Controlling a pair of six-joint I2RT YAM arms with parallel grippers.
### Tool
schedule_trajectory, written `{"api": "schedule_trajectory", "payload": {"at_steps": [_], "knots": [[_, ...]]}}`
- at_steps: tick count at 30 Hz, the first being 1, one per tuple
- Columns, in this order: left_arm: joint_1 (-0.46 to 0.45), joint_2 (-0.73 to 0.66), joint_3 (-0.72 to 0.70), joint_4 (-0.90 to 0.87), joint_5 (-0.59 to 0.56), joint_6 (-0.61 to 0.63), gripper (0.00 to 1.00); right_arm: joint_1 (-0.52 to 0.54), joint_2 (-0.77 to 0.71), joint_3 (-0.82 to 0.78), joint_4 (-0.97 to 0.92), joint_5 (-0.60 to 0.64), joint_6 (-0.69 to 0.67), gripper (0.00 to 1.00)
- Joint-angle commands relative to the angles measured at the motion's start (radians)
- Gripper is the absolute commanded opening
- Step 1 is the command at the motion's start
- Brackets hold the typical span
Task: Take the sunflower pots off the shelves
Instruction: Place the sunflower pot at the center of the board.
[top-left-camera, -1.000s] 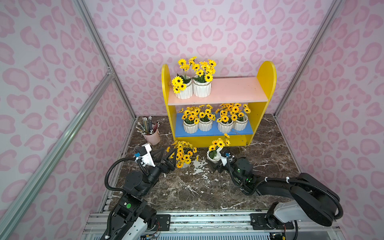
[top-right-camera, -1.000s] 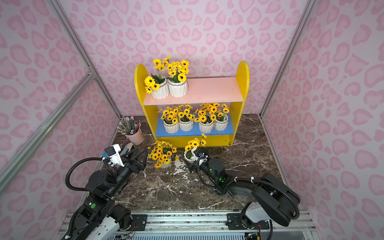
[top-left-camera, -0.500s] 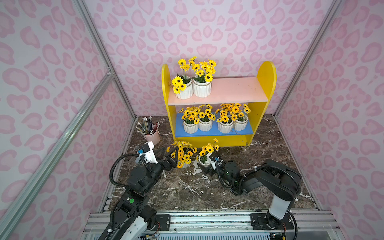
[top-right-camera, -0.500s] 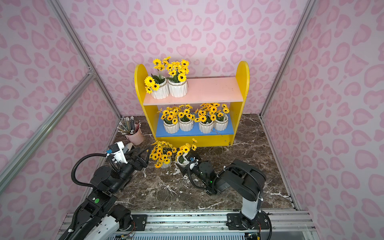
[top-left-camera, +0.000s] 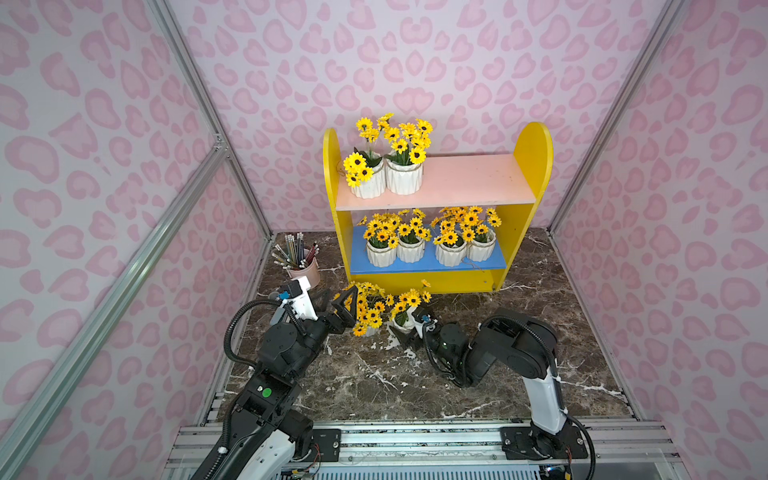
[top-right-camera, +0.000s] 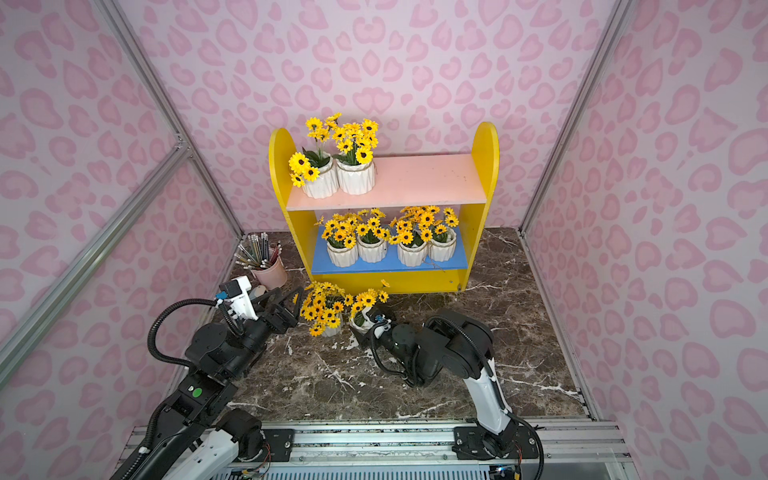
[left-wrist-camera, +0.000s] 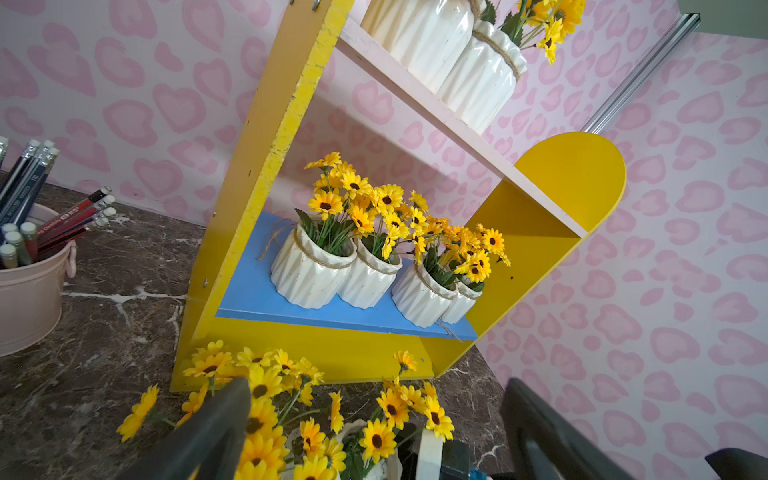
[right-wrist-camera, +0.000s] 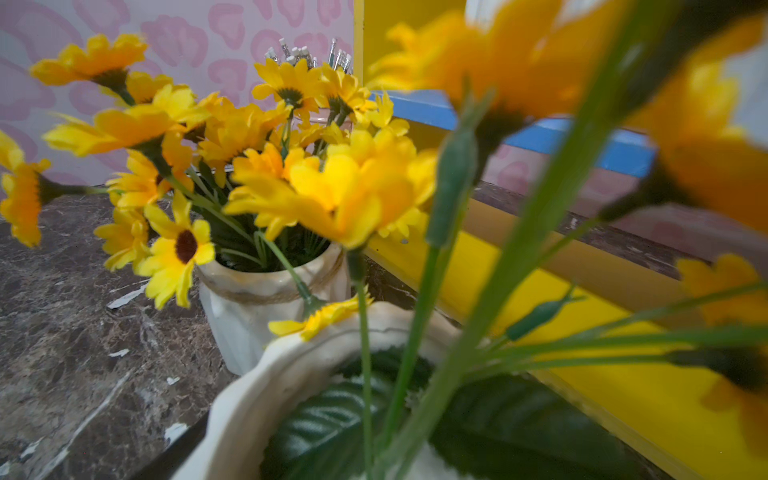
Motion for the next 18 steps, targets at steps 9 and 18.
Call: {"api": "schedule_trajectory", "payload": {"at_steps": [9, 18], "knots": [[0.000, 0.016, 0.011, 0.060, -0.012, 0.006, 0.96, 0.007, 0.029, 0.101, -0.059, -0.078, 0.056, 0.00], [0.000, 0.007, 0.016, 0.050, -0.014, 0.009, 0.96, 0.024, 0.144, 0.128, 0.020, -0.020, 0.049, 0.00]]}}
